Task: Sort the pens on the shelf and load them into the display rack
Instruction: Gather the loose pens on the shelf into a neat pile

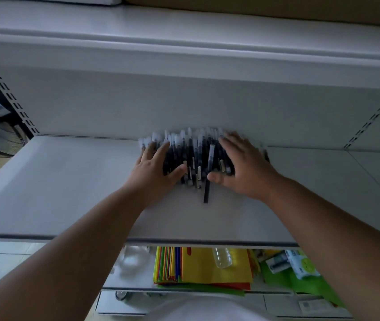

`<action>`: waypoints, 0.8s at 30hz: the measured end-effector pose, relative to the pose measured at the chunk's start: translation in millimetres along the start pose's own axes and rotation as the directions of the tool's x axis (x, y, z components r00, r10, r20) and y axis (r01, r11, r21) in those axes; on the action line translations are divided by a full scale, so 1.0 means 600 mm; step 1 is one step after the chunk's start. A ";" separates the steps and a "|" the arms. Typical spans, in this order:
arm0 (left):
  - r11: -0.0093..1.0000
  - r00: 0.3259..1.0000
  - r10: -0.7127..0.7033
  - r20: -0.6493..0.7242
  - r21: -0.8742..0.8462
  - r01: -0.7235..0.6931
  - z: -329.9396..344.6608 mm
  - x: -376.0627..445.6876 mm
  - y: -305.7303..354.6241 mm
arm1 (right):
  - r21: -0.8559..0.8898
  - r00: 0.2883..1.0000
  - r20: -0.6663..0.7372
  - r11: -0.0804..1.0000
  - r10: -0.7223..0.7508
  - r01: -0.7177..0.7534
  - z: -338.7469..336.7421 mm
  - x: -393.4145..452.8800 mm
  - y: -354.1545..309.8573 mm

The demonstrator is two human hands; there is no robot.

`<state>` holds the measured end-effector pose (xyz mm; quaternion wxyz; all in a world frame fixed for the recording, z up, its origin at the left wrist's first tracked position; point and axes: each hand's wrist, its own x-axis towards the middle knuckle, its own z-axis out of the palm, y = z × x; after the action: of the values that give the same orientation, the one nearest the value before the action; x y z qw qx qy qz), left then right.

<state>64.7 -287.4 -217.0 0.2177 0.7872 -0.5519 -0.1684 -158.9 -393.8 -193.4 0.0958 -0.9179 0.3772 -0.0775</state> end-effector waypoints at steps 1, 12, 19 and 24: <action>1.000 1.000 0.001 -0.002 -0.005 -0.001 -0.002 -0.002 -0.001 | -0.032 0.996 0.030 0.996 -0.084 0.085 -0.001 -0.003 -0.011; 0.987 0.986 0.125 0.111 0.083 -0.135 -0.003 -0.011 -0.016 | -0.184 0.966 0.154 0.955 -0.206 0.233 0.014 0.026 -0.036; 0.939 0.966 0.260 0.016 0.230 -0.256 0.004 -0.013 -0.009 | -0.152 0.994 0.104 0.987 -0.032 0.048 0.007 0.051 -0.056; 0.862 0.919 0.393 0.023 0.339 -0.377 0.018 -0.032 0.006 | -0.020 0.988 -0.157 1.000 -0.003 0.000 0.033 0.010 -0.053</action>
<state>49.9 -272.2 -223.6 0.1220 0.6902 -0.7132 -0.0059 -128.8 -373.8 -204.7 0.0566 -0.9101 0.3836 -0.1458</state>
